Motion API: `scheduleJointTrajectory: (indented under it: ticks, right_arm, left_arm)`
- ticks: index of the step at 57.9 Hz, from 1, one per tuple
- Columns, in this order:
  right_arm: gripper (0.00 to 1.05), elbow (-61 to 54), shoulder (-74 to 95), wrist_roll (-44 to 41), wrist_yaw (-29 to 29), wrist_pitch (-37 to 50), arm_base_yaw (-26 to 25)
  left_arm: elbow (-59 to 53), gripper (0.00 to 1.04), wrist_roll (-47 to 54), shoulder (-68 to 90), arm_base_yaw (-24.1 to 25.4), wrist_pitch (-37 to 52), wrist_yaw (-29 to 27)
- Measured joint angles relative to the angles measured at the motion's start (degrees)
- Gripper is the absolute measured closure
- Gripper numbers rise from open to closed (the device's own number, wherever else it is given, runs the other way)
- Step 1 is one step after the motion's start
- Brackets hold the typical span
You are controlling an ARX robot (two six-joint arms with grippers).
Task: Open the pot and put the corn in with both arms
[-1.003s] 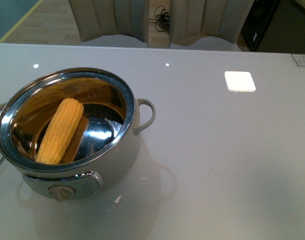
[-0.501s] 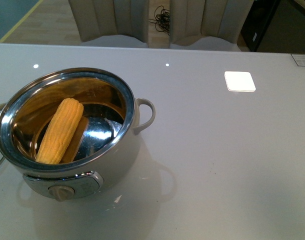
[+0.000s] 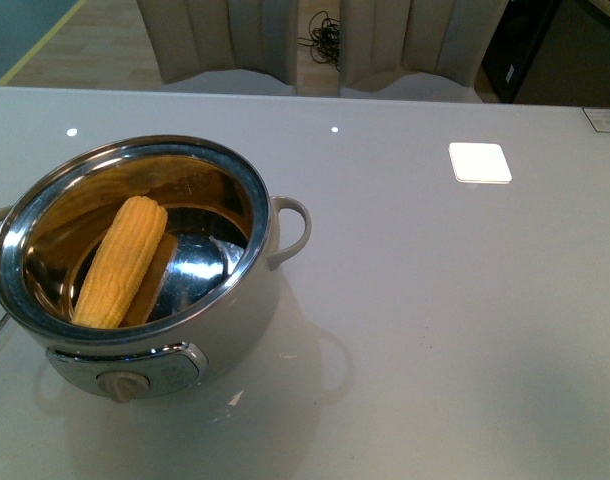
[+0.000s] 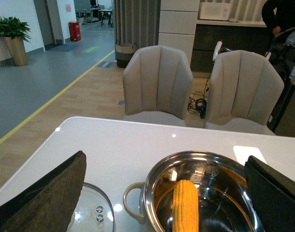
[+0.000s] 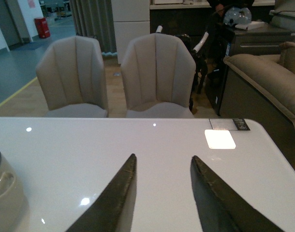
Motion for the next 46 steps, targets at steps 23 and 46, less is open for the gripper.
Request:
scheduleJointTrajectory:
  ticks: [23,46]
  right_arm:
    - [0.08,0.0,-0.02,0.0,0.0,0.0,0.0]
    - [0.09,0.0,-0.02,0.0,0.0,0.0,0.0]
  left_arm:
    - [0.0,0.07,0.0,0.0,0.0,0.0,0.0]
    - [0.0,0.07,0.0,0.0,0.0,0.0,0.0]
